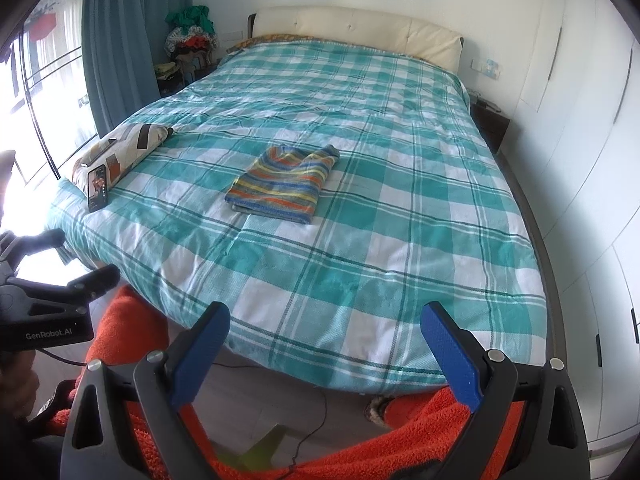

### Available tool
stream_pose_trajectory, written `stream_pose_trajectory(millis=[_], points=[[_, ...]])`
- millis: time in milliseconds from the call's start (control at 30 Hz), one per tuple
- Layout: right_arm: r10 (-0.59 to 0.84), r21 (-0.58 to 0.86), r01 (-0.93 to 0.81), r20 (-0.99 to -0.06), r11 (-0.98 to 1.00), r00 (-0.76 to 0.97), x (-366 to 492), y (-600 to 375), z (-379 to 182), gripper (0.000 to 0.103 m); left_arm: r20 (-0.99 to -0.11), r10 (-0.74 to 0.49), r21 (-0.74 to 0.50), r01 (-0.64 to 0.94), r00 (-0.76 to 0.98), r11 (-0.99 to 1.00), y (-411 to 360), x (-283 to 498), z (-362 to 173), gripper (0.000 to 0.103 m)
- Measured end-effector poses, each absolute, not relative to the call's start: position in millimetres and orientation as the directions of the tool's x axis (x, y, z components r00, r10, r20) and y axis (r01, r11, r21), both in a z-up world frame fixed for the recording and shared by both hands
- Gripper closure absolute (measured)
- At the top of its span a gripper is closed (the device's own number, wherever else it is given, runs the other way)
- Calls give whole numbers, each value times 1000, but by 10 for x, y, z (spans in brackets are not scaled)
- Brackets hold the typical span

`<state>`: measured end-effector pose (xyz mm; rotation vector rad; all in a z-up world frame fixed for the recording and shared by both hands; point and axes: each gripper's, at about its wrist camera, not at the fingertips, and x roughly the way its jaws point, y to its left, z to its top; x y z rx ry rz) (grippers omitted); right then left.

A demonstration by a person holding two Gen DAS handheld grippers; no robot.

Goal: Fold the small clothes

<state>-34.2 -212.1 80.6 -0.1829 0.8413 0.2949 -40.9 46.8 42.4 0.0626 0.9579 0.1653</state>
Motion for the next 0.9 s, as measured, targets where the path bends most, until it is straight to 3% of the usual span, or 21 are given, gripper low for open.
stream_pose_trajectory(millis=[900], points=[[164, -35, -279, -737, 960, 656, -329, -2279, 847, 8, -805, 143, 115, -85, 575, 990, 349, -362, 451, 2]])
